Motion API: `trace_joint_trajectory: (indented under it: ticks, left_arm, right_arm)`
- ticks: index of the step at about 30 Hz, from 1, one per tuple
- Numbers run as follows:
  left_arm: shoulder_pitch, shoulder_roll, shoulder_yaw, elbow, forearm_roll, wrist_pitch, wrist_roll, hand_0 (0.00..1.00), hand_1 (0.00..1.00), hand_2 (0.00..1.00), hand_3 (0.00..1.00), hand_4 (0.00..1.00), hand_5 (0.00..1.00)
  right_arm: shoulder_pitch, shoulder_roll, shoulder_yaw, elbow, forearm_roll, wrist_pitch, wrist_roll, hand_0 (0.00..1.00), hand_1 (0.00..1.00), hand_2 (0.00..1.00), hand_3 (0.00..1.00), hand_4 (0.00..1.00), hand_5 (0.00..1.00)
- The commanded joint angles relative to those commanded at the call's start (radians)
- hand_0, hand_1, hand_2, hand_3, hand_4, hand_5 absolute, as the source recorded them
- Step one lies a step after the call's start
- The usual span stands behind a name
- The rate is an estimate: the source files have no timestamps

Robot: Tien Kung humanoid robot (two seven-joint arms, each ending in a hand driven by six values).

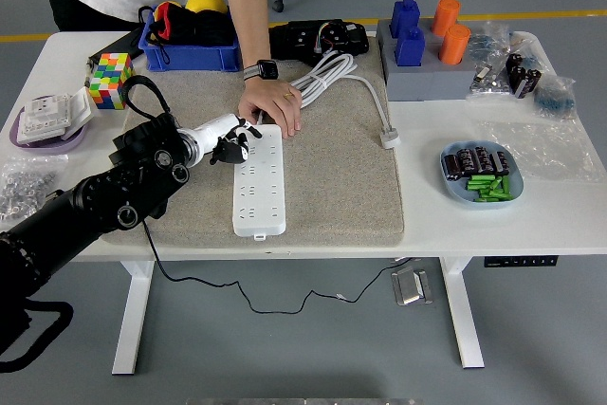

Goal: Pull the plug out,throw it away,press the button

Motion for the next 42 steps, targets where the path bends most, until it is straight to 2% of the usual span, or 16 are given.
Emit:
trace_joint_trajectory:
  ticks: [7, 14, 22, 25, 28, 35, 38, 39, 42]
  left_arm:
    - [0.001, -0.002, -0.003, 0.007, 0.011, 0.013, -0.005, 0.042, 0.030, 0.135, 0.803, 0.002, 0.002]
    - [-0.005, -0.006, 0.041, 0.013, -0.008, 0.009, -0.003, 0.041, 0.029, 0.136, 0.803, 0.002, 0.002]
    - [-0.015, -0.010, 0.058, 0.014, -0.011, 0.011, -0.004, 0.041, 0.029, 0.136, 0.801, 0.002, 0.002]
    - [-0.003, -0.004, 0.015, -0.010, 0.016, 0.017, -0.012, 0.041, 0.029, 0.136, 0.801, 0.002, 0.002]
    - [0.013, 0.004, -0.056, -0.053, 0.056, 0.030, -0.027, 0.041, 0.029, 0.136, 0.799, 0.002, 0.002]
    - [0.086, 0.042, -0.263, -0.203, 0.200, 0.112, -0.128, 0.053, 0.045, 0.133, 0.801, 0.002, 0.002]
    - [0.131, 0.063, -0.349, -0.264, 0.236, 0.123, -0.143, 0.053, 0.045, 0.133, 0.801, 0.002, 0.002]
    - [0.144, 0.070, -0.372, -0.279, 0.244, 0.123, -0.145, 0.306, 0.365, 0.484, 0.781, 0.567, 0.002]
    - [0.192, 0.096, -0.440, -0.324, 0.278, 0.131, -0.159, 0.306, 0.365, 0.484, 0.781, 0.567, 0.002]
  right_arm:
    - [0.000, 0.001, -0.002, 0.001, 0.001, 0.000, 0.000, 0.767, 0.729, 0.724, 0.713, 0.883, 0.658]
    - [0.002, 0.001, 0.001, 0.000, 0.000, 0.000, 0.000, 0.767, 0.729, 0.724, 0.713, 0.883, 0.658]
    - [0.004, 0.001, 0.002, 0.001, -0.001, 0.000, 0.000, 0.767, 0.729, 0.724, 0.713, 0.883, 0.658]
    - [0.003, 0.002, 0.005, 0.001, -0.002, 0.000, 0.000, 0.767, 0.729, 0.724, 0.713, 0.883, 0.658]
    - [0.001, 0.003, 0.008, 0.000, -0.004, 0.000, 0.000, 0.767, 0.729, 0.724, 0.713, 0.883, 0.658]
    - [0.001, 0.002, 0.007, 0.004, -0.006, 0.000, 0.001, 0.767, 0.729, 0.724, 0.713, 0.883, 0.658]
    - [0.003, 0.002, 0.010, 0.004, -0.008, -0.001, 0.001, 0.767, 0.729, 0.724, 0.713, 0.883, 0.658]
    - [0.004, 0.002, 0.011, 0.004, -0.008, -0.001, 0.001, 0.767, 0.729, 0.724, 0.713, 0.883, 0.658]
    - [0.003, 0.003, 0.015, 0.003, -0.011, 0.000, 0.001, 0.767, 0.729, 0.724, 0.713, 0.883, 0.658]
